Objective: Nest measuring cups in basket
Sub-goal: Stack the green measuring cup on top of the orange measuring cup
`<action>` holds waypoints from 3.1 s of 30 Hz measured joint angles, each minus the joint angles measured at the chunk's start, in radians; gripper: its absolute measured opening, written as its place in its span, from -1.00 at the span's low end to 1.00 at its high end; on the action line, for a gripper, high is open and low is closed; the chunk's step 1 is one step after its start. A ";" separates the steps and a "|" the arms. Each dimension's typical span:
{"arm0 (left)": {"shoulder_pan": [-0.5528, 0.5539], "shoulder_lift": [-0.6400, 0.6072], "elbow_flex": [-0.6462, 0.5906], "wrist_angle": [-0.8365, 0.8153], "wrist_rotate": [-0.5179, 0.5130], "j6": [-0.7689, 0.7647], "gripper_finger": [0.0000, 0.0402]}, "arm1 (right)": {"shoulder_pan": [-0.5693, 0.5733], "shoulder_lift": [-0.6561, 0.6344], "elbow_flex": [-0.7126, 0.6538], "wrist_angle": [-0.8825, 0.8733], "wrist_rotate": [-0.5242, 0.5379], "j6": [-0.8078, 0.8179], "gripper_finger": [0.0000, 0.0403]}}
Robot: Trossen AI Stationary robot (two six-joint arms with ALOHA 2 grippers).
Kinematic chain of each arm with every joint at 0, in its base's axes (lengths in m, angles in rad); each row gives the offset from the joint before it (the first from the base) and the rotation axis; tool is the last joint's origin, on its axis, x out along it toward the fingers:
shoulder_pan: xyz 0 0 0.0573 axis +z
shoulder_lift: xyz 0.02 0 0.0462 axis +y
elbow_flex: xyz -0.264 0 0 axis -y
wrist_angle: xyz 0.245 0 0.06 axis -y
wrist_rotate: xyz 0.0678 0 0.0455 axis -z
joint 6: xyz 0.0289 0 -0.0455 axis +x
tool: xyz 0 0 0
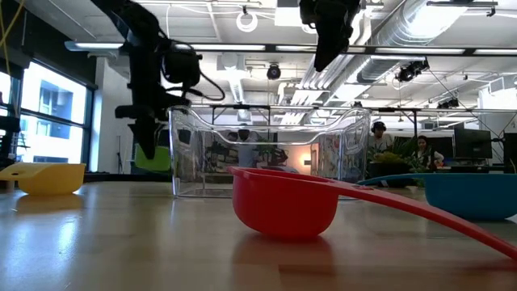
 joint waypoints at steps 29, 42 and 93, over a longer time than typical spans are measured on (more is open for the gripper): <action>-0.466 -0.359 0.074 -0.106 0.029 -0.377 -0.96 | 0.001 0.000 0.000 0.000 0.000 0.118 -0.33; -0.759 -0.302 0.074 -0.088 0.028 -0.688 -0.96 | 0.115 0.000 0.000 0.000 0.000 0.213 -0.33; -1.481 -0.132 0.074 0.099 -0.014 -1.730 -0.98 | 0.354 0.000 0.000 0.006 0.101 0.397 -0.33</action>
